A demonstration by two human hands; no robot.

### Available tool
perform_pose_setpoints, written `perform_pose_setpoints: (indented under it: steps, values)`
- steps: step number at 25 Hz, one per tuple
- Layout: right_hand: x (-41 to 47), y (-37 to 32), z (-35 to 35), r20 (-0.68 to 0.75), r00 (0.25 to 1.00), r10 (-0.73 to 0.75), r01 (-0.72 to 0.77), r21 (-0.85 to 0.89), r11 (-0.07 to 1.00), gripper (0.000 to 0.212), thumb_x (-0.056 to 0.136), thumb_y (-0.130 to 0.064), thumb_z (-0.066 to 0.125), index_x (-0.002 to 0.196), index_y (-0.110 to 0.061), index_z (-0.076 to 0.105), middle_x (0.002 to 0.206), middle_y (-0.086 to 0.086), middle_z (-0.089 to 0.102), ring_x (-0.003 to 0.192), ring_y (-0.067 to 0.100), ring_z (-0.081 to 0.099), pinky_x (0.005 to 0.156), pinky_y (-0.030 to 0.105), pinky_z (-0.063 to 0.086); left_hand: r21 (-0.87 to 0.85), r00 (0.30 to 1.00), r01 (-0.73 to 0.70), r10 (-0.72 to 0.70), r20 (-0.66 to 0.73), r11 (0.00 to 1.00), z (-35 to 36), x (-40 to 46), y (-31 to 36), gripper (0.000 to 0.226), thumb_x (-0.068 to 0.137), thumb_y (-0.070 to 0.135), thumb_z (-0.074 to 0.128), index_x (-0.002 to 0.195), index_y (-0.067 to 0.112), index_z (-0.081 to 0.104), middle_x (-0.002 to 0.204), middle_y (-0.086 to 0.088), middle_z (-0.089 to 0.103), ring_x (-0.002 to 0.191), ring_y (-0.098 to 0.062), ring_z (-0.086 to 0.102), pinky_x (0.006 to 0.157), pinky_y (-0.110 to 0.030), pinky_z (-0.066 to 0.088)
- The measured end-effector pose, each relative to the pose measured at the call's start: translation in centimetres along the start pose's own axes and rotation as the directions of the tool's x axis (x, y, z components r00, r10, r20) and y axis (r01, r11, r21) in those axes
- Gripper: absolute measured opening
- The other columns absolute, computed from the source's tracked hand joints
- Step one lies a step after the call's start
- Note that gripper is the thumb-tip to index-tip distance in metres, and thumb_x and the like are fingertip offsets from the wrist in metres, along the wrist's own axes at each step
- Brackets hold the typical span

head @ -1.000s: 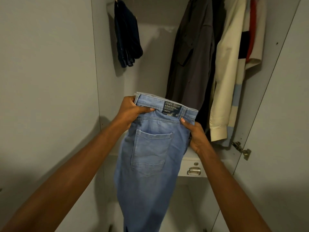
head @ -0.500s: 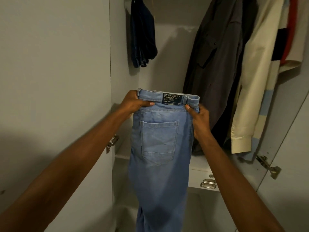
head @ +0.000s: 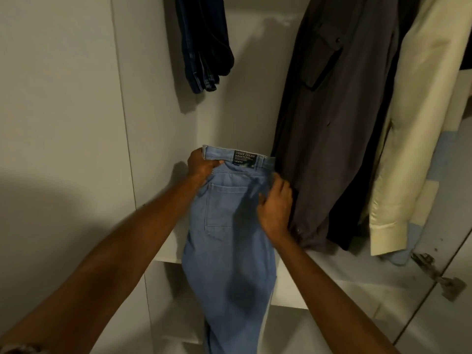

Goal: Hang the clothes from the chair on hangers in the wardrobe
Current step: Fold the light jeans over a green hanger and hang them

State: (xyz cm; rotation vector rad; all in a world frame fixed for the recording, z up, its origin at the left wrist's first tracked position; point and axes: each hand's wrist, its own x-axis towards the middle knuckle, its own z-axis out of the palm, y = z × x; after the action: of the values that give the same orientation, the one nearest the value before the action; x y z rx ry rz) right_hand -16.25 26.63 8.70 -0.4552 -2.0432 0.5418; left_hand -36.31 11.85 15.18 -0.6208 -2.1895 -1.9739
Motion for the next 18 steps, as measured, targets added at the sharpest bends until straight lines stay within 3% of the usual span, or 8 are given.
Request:
perform_pose_setpoints:
  steps: [2,4,6,9,11,13,16,18]
  values:
    - [-4.8,0.9,1.9,0.185,0.966,-0.181,0.196,-0.062,0.979,0.067,0.092,-0.046,0.063,0.149,-0.016,0.045,0.149,0.019,0.046,0.131,0.042,0.046,0.105,0.051,0.042,0.032,0.998,0.043,-0.044,0.044,0.999,1.4,1.7,-1.3,0.05,0.065,0.021,0.094,0.106,0.002,0.074,0.107,-0.016,0.075,0.099,-0.033,0.072,0.089,-0.046,0.06]
    - [-8.0,2.2,3.8,0.454,0.884,-0.11,0.176,-0.105,0.979,0.086,0.087,-0.08,0.045,0.157,-0.032,0.032,0.164,0.015,0.028,0.148,0.037,0.03,0.116,0.056,0.03,0.033,0.993,0.085,-0.088,0.083,0.996,2.3,3.3,-3.1,0.055,0.058,0.027,0.096,0.102,0.001,0.075,0.106,-0.015,0.075,0.099,-0.034,0.072,0.089,-0.047,0.06]
    - [-10.2,3.7,5.7,0.641,0.767,0.028,0.133,-0.202,0.97,0.091,0.082,-0.089,0.031,0.159,-0.045,0.013,0.17,0.011,0.01,0.154,0.036,0.013,0.123,0.058,0.012,0.059,0.981,0.154,-0.16,0.107,0.986,2.8,4.1,-5.0,0.057,0.059,0.031,0.097,0.101,0.0,0.075,0.104,-0.013,0.075,0.101,-0.035,0.072,0.087,-0.044,0.061]
    - [-13.0,5.3,7.4,0.703,0.701,0.116,0.173,-0.325,0.93,0.082,0.087,-0.087,0.026,0.157,-0.052,0.002,0.171,0.006,0.0,0.157,0.035,-0.001,0.123,0.056,-0.004,0.484,0.957,0.118,-0.229,0.177,0.867,3.3,3.3,-8.0,0.068,0.074,0.043,0.09,0.117,-0.004,0.066,0.113,-0.015,0.069,0.109,-0.034,0.067,0.079,-0.031,0.051]
    - [-13.5,5.5,8.1,0.674,0.725,0.143,0.183,-0.388,0.903,0.081,0.088,-0.088,0.021,0.158,-0.051,0.006,0.171,0.005,0.004,0.157,0.033,0.001,0.124,0.055,-0.003,0.742,0.948,0.026,-0.252,0.194,0.67,3.7,0.5,-9.0,0.084,0.078,0.051,0.084,0.135,-0.002,0.051,0.129,-0.019,0.061,0.118,-0.035,0.061,0.095,-0.037,0.049]
    - [-13.5,5.4,8.4,0.656,0.739,0.15,0.177,-0.405,0.897,0.082,0.087,-0.089,0.019,0.158,-0.049,0.009,0.171,0.005,0.008,0.156,0.032,0.004,0.124,0.055,-0.001,0.677,0.973,-0.008,-0.149,0.173,0.736,3.4,-5.0,-9.0,0.072,0.086,0.041,0.078,0.137,0.0,0.047,0.13,-0.019,0.059,0.117,-0.034,0.059,0.099,-0.039,0.048]
    - [-12.7,5.2,8.1,0.687,0.715,0.125,0.186,-0.359,0.915,0.084,0.086,-0.088,0.024,0.159,-0.047,0.015,0.17,0.006,0.013,0.156,0.032,0.009,0.125,0.055,0.006,0.34,0.981,-0.153,0.183,-0.058,0.928,1.0,-16.7,-8.0,0.021,0.091,0.02,0.073,0.106,0.011,0.063,0.1,-0.004,0.068,0.088,-0.019,0.065,0.073,-0.013,0.041]
    - [-13.6,5.7,6.8,0.59,0.807,0.02,0.151,-0.24,0.959,0.076,0.091,-0.079,0.035,0.155,-0.038,0.036,0.161,0.01,0.036,0.149,0.033,0.03,0.121,0.051,0.023,0.281,0.974,-0.156,0.195,-0.116,0.947,-1.5,-24.3,-9.0,0.015,0.09,0.021,0.074,0.084,0.017,0.061,0.077,0.005,0.065,0.065,-0.008,0.057,0.061,-0.008,0.038]
